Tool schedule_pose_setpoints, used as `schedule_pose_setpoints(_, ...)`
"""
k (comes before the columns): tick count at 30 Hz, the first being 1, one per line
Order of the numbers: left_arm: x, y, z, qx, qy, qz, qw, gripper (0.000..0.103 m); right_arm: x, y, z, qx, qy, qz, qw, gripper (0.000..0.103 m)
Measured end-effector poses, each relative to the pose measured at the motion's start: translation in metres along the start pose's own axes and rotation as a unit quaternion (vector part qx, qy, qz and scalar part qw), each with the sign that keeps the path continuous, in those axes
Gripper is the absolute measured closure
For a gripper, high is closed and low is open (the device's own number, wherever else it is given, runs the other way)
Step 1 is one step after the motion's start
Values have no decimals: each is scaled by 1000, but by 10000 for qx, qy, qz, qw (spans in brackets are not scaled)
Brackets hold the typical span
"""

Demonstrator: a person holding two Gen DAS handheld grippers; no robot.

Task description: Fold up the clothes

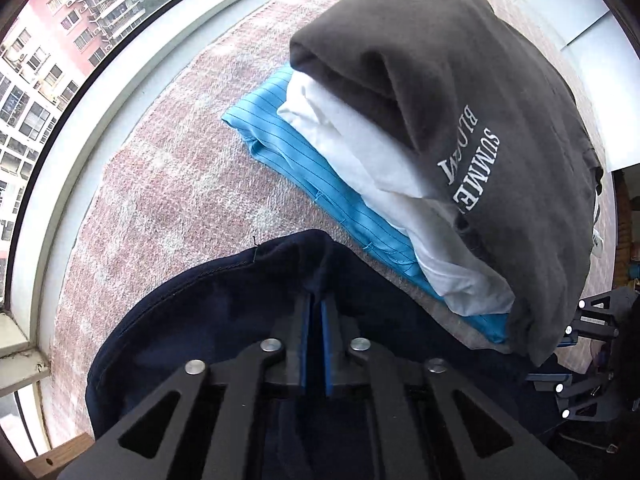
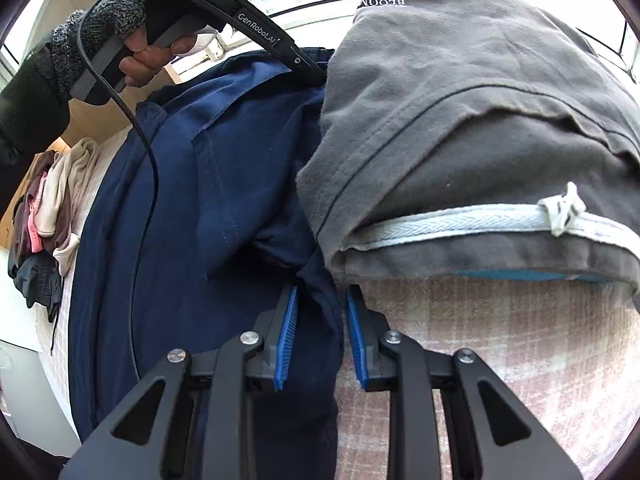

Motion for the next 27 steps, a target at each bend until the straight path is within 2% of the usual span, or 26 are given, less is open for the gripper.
schedule_pose_setpoints(2, -5, -5, 1, 121, -26, 57, 9999, 102, 2, 1, 1, 37, -76, -130, 9999, 86)
schedule_pose_setpoints(3, -11, -10, 2, 184, -111, 49, 9998, 102, 3, 1, 1, 45, -107, -248, 9996, 97)
schedule_pose_setpoints(6, -31, -28, 5, 466, -359, 6, 9983, 102, 12, -6, -2, 139, 170, -74, 9997, 100)
schedule_pose_setpoints(8, -43, -35, 9, 567, -531, -144, 9969, 101, 11, -7, -3, 139, 142, -154, 9997, 100)
schedule_pose_setpoints(9, -52, -33, 10, 556, -604, -48, 9966, 99, 11, -7, -3, 137, 126, -196, 9996, 101)
schedule_pose_setpoints(11, -75, -23, 8, 435, -837, 438, 9946, 101, 10, -8, -4, 135, 92, -280, 9995, 101)
schedule_pose_setpoints(12, -85, -21, 4, 361, -1002, 368, 9936, 101, 10, -8, -4, 134, 75, -322, 9994, 101)
schedule_pose_setpoints(14, -91, -28, -10, 352, -1149, -69, 9927, 100, 10, -10, -5, 122, 79, -344, 9993, 101)
schedule_pose_setpoints(16, -74, -40, -19, 389, -893, -10, 9952, 99, 12, -10, -4, 103, 122, -298, 9994, 101)
schedule_pose_setpoints(19, -58, -45, -56, 179, -652, -79, 9977, 92, 12, -8, -3, 83, 123, -294, 9995, 101)
schedule_pose_setpoints(22, -42, -39, -84, -84, -404, 158, 9990, 88, 10, -7, -3, 66, 93, -322, 9994, 101)
schedule_pose_setpoints(27, -20, -38, -99, -183, -149, 349, 9991, 82, 7, 1, 2, 20, 109, -318, 9994, 101)
Point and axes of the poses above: each gripper's, at about its wrist camera, not at the fingertips, and y roughly the way its jaws point, x to its right, z to its top, the point moved 7 cm from there along y, roughly the way its jaws point, and after that the axes turned 14 degrees about z, right-handed, at the moved point
